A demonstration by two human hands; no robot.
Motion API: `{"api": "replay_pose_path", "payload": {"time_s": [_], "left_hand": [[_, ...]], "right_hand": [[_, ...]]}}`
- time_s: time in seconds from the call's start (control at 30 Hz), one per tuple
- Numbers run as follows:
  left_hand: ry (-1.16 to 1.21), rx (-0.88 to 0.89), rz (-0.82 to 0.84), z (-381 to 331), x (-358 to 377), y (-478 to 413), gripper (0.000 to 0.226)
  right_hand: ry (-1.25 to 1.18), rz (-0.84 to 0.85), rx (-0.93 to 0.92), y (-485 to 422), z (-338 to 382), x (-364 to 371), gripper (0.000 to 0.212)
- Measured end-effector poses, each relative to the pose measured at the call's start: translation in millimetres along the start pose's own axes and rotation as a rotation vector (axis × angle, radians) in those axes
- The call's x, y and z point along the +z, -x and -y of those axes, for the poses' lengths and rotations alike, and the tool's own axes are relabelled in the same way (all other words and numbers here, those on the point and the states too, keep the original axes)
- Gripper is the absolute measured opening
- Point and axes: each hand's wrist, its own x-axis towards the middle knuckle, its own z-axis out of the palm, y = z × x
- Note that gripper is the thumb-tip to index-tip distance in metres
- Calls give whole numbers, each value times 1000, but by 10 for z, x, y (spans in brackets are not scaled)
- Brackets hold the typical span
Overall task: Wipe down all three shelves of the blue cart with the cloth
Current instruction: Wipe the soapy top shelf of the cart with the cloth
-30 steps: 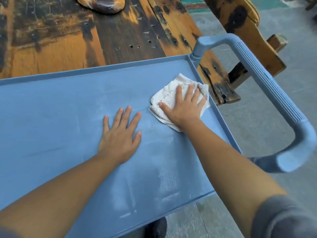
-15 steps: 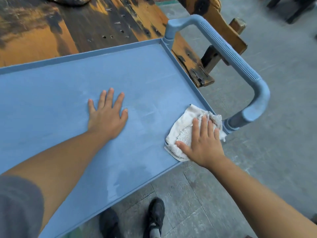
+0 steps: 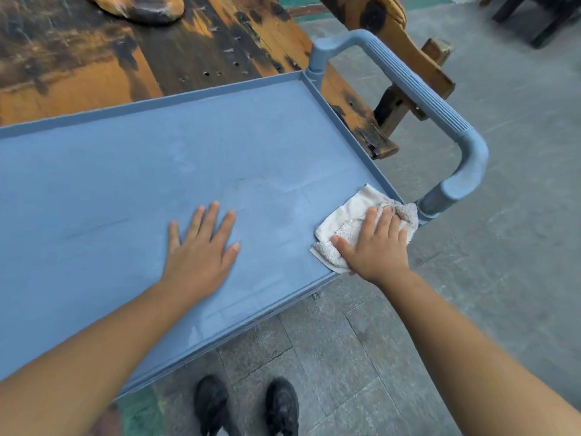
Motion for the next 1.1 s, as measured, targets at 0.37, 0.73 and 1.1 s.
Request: {"api": "replay_pose_path", "payload": {"time_s": [0.37, 0.73, 1.1], "left_hand": [[-9, -159, -19, 537, -7, 644, 67], [-39, -174, -31, 585, 53, 611, 64], [-54, -202, -36, 605, 62, 573, 62]], "right_hand": [[-62, 5, -118, -300, 31, -19, 102], [-110, -124, -299, -862, 847, -240, 97], [10, -58, -837, 624, 1724, 77, 100]]}}
